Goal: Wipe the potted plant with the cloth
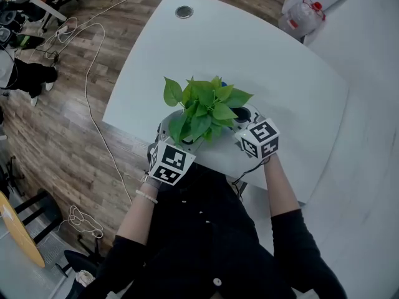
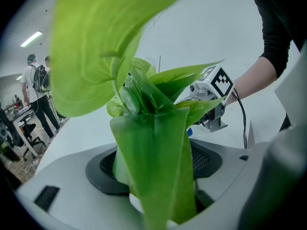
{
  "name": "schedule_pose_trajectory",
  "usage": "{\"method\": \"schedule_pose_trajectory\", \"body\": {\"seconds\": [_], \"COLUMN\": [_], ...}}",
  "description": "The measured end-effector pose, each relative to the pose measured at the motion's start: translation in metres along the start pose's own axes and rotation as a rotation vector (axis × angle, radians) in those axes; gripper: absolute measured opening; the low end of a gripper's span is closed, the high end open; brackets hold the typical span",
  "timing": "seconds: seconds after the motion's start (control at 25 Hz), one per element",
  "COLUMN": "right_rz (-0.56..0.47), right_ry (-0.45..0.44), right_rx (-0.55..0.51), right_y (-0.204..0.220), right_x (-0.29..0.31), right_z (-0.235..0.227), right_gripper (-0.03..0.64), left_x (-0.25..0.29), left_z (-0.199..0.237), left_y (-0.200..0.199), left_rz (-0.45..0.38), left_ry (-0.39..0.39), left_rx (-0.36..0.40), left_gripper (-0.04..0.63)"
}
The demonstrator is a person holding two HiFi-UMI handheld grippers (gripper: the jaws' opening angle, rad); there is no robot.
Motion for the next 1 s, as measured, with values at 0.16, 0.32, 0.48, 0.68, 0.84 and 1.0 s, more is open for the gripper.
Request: {"method": "schedule_pose_trajectory", "body": {"seconds": [0.16, 0.32, 0.48, 0.68, 0.84, 1.0], "right_rz": [-0.01, -0.015, -0.01, -0.017, -0.026, -0.033], "right_ry": [0.012, 0.023, 0.028, 0.05, 0.056, 0.063], "right_rx": [0.03, 0.045, 0.047, 0.068, 0.084, 0.096], "right_y": [0.003, 0.01, 0.018, 0.024, 0.025, 0.02], "right_x": [0.0, -0.004, -0.01, -0.021, -0.029, -0.037], "right_z": [0.002, 0.012, 0.024, 0.041, 0.061, 0.074], "right_gripper": [0.083, 0.083, 0.083, 0.083, 0.083, 0.083], "left_x": [0.0, 0.0, 0.002, 0.002, -0.001, -0.003], "left_z": [-0.002, -0.003, -0.004, -0.007, -0.008, -0.007], "left_y": [0.001, 0.002, 0.001, 0.0, 0.004, 0.002], "left_rz": [-0.001, -0.005, -0.005, -0.008, -0.01, -0.013], "left_ry": [-0.009, -0.019, -0.028, -0.038, -0.042, -0.05], "left_rx": [-0.016, -0.034, -0.041, -0.05, -0.054, -0.058], "left_gripper": [0.359, 0.359, 0.358, 0.357, 0.357, 0.357]}}
Point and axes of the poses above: the fingertips, and each gripper's own axes: x forward along the fingers, z to its left, y out of its underside, the point moved 7 cm from there along -x, backward along the fingers, and after that the axes turned 12 degrees about z, right-handed, at the moved point
